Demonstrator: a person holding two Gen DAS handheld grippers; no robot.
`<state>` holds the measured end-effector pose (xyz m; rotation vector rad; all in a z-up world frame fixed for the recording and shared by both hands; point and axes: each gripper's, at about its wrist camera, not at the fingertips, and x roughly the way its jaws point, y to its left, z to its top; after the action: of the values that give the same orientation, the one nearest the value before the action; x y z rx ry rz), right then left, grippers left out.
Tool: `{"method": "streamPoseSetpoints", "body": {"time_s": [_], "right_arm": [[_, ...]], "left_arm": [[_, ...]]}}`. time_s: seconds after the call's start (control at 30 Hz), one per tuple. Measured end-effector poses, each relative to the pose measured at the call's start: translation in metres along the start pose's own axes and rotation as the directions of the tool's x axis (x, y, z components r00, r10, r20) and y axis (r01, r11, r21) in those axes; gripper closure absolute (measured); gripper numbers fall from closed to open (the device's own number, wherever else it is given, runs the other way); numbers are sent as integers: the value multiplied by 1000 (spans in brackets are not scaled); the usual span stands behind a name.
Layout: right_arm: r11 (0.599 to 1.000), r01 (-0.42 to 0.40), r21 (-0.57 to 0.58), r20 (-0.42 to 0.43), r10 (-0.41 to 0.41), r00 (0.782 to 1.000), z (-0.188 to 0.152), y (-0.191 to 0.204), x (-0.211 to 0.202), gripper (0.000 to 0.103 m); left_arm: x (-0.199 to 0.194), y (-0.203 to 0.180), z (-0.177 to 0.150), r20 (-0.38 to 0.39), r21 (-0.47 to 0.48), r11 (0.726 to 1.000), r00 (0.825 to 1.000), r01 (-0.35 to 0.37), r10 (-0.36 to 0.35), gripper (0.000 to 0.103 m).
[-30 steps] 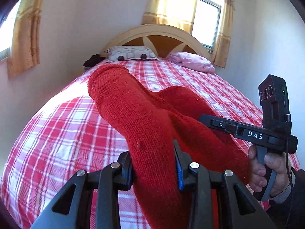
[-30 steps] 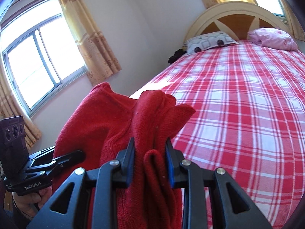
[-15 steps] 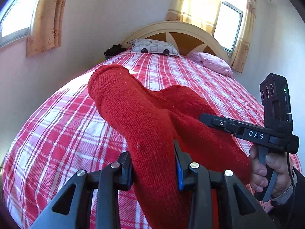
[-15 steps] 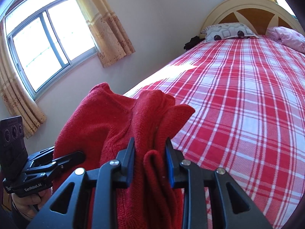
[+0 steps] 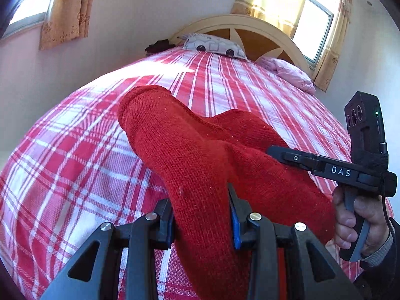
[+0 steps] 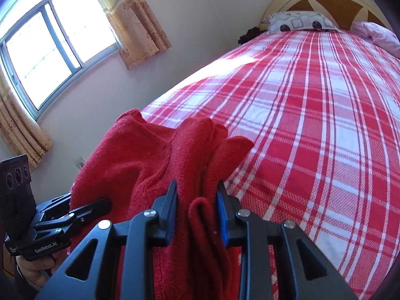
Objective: Fold small clothes
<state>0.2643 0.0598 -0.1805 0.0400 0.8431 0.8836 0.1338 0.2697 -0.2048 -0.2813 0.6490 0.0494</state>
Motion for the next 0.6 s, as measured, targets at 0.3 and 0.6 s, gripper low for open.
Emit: {"method": "streamPoseSetpoints", "body": {"time_s": [0.3, 0.6], "right_arm": [[999, 40, 0, -65, -40, 997, -8, -5, 13, 63], [992, 110, 62, -16, -109, 994, -15, -16, -32, 40]], "left_arm": [[4, 12, -15, -39, -36, 999, 999, 3, -4, 51], [-36, 9, -29, -24, 18, 996, 995, -92, 93, 36]]}}
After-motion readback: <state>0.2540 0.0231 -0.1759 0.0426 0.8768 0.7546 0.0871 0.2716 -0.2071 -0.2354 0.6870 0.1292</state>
